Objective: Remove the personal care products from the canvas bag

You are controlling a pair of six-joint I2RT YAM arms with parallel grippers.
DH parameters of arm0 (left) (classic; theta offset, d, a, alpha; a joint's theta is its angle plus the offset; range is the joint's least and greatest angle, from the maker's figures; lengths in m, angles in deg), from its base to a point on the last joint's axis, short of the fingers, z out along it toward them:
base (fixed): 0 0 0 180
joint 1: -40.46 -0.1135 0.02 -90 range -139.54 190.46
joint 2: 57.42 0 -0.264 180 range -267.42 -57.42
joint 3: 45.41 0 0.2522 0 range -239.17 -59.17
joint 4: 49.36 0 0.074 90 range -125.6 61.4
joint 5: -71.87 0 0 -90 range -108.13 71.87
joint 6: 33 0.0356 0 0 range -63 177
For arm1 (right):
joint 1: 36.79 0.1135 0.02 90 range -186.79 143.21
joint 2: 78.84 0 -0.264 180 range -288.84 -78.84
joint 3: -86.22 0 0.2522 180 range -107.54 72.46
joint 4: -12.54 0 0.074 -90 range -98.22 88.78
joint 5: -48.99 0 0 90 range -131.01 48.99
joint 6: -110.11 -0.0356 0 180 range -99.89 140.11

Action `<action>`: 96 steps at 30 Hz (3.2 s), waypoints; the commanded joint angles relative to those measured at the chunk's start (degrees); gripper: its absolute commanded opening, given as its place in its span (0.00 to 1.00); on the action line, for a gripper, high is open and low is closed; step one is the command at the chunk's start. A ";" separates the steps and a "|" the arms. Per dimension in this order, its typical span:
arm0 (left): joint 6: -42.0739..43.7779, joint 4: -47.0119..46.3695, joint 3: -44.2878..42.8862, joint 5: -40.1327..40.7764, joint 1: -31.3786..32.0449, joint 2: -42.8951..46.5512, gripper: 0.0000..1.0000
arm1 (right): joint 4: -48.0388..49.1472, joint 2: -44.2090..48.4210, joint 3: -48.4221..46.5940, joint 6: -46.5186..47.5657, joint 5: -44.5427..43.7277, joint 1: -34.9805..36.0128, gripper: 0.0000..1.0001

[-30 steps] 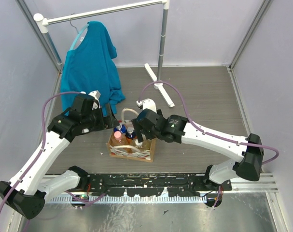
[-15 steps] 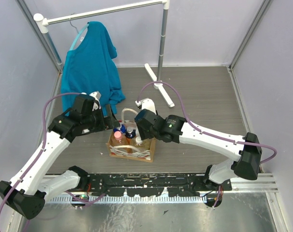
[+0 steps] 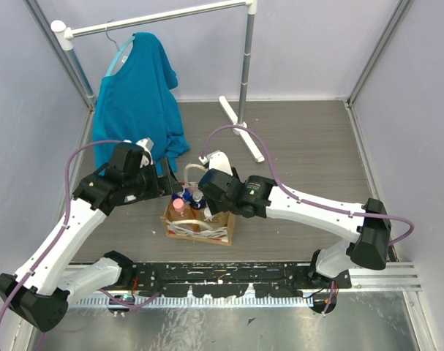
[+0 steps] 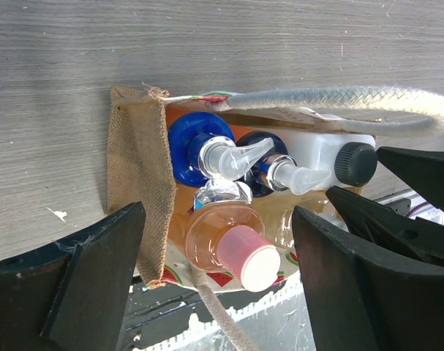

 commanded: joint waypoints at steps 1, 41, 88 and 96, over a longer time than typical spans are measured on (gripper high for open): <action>-0.20 -1.46 1.05 -0.73 0.23 0.34 0.88 | 3.40 -0.44 -2.44 0.51 -1.20 0.51 0.65; -0.46 -0.24 1.56 0.32 0.32 0.06 0.88 | 2.39 -1.25 -1.77 -0.11 -2.51 1.04 0.59; 2.79 7.41 -11.28 13.39 12.75 -6.12 0.77 | -9.63 9.54 -16.85 5.00 -4.05 -21.71 0.17; 2.55 6.54 -10.37 12.66 13.00 -5.96 0.78 | 8.62 14.46 1.56 6.03 17.94 -23.40 0.80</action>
